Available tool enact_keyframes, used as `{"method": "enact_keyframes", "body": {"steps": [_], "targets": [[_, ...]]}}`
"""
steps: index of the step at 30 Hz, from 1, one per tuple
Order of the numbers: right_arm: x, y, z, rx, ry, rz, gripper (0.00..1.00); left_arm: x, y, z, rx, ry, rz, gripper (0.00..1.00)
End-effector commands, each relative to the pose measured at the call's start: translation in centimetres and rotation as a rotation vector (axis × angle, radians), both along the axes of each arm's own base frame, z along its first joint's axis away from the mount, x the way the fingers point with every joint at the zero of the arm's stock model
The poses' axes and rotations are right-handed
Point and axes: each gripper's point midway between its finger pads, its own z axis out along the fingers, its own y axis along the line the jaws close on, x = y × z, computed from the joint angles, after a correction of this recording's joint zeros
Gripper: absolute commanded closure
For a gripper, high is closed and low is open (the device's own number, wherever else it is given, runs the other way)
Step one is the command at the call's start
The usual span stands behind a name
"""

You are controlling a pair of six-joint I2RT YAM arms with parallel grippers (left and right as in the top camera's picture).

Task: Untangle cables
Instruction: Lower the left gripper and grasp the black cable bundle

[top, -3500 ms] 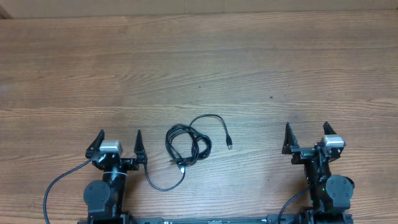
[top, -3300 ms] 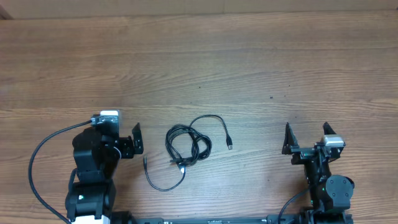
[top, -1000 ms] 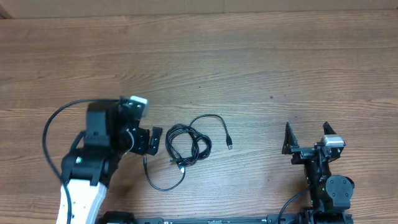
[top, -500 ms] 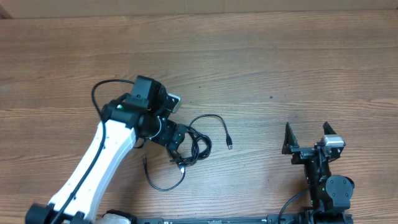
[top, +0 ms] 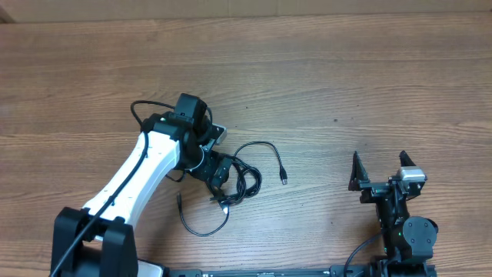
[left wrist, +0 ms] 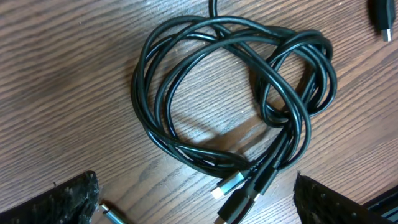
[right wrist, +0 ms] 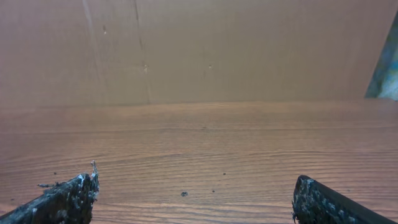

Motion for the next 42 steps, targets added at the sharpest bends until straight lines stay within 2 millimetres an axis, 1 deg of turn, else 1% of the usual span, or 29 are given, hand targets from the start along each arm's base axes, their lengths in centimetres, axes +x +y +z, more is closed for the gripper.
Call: {"method": "enact_keyframes", "body": {"steps": [1,6,8,18,28,30,32,33,34,35,37,39,42], "targets": [[0.0,0.0,-0.2,0.003,-0.004,-0.001,0.00,0.6,-0.5,0.3,-0.015,-0.005,0.016,0.00],[0.0,0.0,-0.2,0.003,-0.004,-0.001,0.00,0.7,-0.3,-0.1,-0.001,-0.002,0.017,0.00],[0.0,0.0,-0.2,0.003,-0.004,-0.001,0.00,0.9,0.0,-0.9,0.025,0.006,0.019,0.00],[0.0,0.0,-0.2,0.002,-0.004,-0.001,0.00,2.2,-0.4,-4.0,0.032,0.029,0.018,0.00],[0.0,0.0,-0.2,0.003,-0.004,-0.001,0.00,1.6,-0.2,-7.3,0.063,0.115,0.017,0.00],[0.0,0.0,-0.2,0.003,-0.004,-0.001,0.00,1.6,-0.2,-7.5,0.065,0.122,0.017,0.01],[0.0,0.0,-0.2,0.003,-0.004,-0.001,0.00,1.6,-0.2,-7.5,0.065,0.123,0.016,0.05],[0.0,0.0,-0.2,0.003,-0.004,-0.001,0.00,1.5,-0.2,-7.5,0.065,0.124,0.016,0.13],[0.0,0.0,-0.2,0.003,-0.004,0.000,0.00,1.4,-0.2,-7.5,0.066,0.127,0.016,0.23],[0.0,0.0,-0.2,0.003,-0.004,-0.001,0.00,1.3,-0.1,-7.5,0.068,0.132,0.017,0.54],[0.0,0.0,-0.2,0.003,-0.004,-0.001,0.00,1.2,-0.1,-7.5,0.070,0.138,0.017,0.77],[0.0,0.0,-0.2,0.003,-0.004,-0.001,0.00,1.1,0.0,-7.5,0.071,0.139,0.016,0.96],[0.0,0.0,-0.2,0.003,-0.004,-0.001,0.00,1.2,0.9,-7.6,0.124,0.132,0.015,0.96]]}}
